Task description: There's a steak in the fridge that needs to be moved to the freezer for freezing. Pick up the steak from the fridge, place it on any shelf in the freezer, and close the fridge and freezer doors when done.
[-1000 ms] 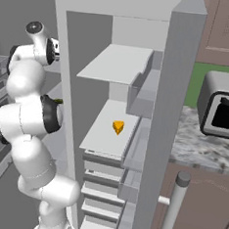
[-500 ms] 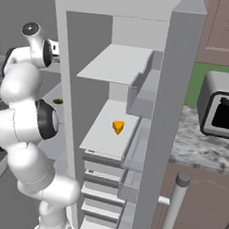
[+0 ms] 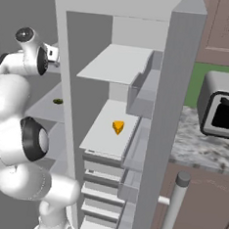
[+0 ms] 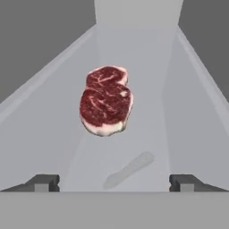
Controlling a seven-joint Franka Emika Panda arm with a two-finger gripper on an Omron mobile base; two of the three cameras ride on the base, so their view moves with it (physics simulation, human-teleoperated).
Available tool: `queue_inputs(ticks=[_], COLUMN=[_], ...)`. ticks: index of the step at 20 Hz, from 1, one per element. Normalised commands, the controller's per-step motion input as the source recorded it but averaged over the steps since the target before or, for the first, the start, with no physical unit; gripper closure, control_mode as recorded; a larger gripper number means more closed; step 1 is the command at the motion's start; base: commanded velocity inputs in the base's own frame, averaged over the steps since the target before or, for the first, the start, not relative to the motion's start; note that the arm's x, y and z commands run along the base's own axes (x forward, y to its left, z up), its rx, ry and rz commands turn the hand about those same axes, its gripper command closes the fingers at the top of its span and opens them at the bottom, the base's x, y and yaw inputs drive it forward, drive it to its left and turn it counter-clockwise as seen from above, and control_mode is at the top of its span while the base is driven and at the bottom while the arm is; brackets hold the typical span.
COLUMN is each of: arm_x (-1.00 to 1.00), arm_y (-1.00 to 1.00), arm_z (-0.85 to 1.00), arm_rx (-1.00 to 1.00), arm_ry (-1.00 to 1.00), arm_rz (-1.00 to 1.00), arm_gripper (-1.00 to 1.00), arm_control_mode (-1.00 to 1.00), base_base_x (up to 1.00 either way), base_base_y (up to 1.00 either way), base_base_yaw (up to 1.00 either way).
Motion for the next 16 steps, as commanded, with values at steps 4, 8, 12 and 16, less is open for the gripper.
queue_inputs(ticks=[4, 8, 12, 16], arm_x=[-0.74, -0.97, -0.99, -0.76], arm_y=[-0.33, -0.21, -0.39, -0.78], arm_z=[0.24, 0.13, 0.05, -0.05], arm_rx=[0.03, 0.00, 0.00, 0.00], arm_ry=[0.10, 0.07, 0.07, 0.02], arm_rz=[-0.07, -0.01, -0.01, 0.00], arm_gripper=[-1.00, -1.00, -1.00, -1.00], arm_control_mode=[-1.00, -1.00, -1.00, -1.00], base_base_x=[0.00, 0.00, 0.00, 0.00], base_base_y=[0.00, 0.00, 0.00, 0.00], base_base_yaw=[0.00, 0.00, 0.00, 0.00])
